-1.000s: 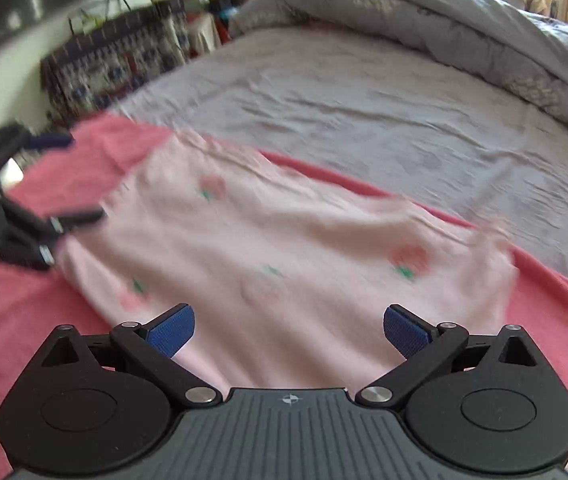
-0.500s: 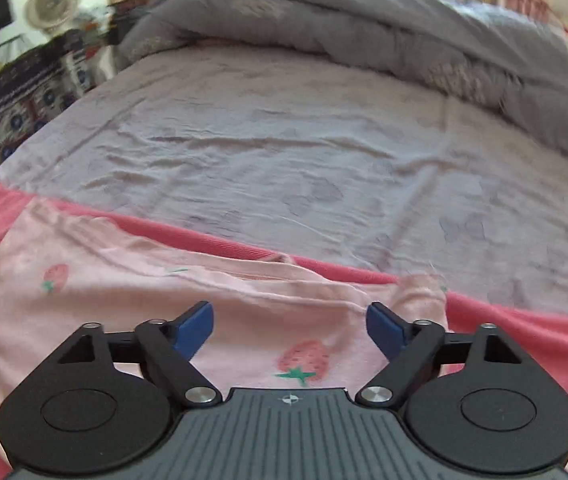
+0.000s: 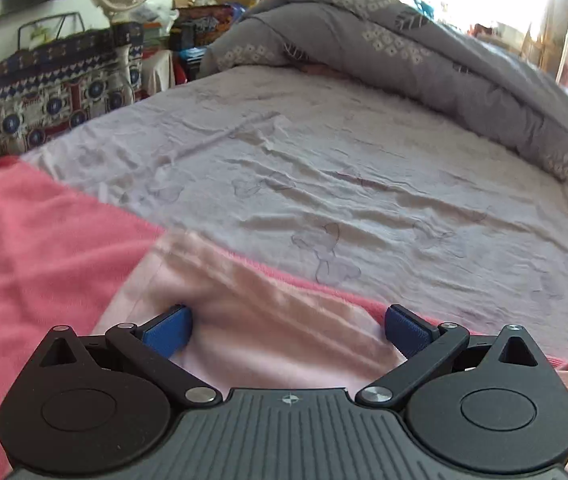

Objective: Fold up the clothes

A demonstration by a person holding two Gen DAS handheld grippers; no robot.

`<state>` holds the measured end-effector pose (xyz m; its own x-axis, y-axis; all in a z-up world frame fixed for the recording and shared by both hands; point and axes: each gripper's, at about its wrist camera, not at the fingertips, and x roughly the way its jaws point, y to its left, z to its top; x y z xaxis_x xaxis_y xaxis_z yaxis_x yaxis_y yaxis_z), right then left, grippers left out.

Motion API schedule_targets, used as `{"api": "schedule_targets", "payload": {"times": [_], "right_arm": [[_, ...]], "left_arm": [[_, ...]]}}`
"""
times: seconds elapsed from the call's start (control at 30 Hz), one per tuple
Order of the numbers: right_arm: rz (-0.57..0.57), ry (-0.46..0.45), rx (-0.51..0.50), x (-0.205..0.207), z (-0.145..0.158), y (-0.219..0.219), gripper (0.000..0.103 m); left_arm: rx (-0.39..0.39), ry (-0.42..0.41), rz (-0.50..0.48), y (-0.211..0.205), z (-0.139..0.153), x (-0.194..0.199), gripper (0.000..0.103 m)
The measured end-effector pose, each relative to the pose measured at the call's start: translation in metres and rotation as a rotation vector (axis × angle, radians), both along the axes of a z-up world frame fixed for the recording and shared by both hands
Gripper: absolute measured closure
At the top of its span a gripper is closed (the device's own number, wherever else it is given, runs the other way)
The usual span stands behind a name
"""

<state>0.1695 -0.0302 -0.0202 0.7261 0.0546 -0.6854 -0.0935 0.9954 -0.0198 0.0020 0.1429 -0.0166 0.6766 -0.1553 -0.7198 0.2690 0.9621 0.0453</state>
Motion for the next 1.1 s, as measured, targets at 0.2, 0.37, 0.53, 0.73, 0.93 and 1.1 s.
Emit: {"api": "schedule_targets", "payload": {"times": [0.2,0.37,0.53,0.73,0.93,1.1], "right_arm": [[-0.043,0.025,-0.025,-0.046,0.021,-0.009,0.0],[0.012,-0.037,-0.156,-0.04,0.007,0.032,0.0],[-0.048,-0.003,-0.004,0.029,0.003,0.024,0.001],[-0.064,-0.025,-0.057,-0.034,0.026,0.015,0.0],[-0.064,-0.05,-0.082,0.006,-0.005,0.026,0.0],[0.0,-0.06,0.005,0.017,0.026,0.01,0.001]], "left_arm": [[-0.027,-0.015,0.001,0.002,-0.003,-0.004,0.0],[-0.037,-0.027,0.003,0.003,-0.004,-0.007,0.0],[-0.04,-0.029,0.005,0.002,-0.004,-0.008,0.0],[-0.045,-0.034,0.007,0.003,-0.005,-0.009,0.0],[-0.046,-0.037,0.009,0.004,-0.004,-0.009,0.0],[-0.045,-0.036,0.008,0.004,-0.004,-0.008,0.0]]}}
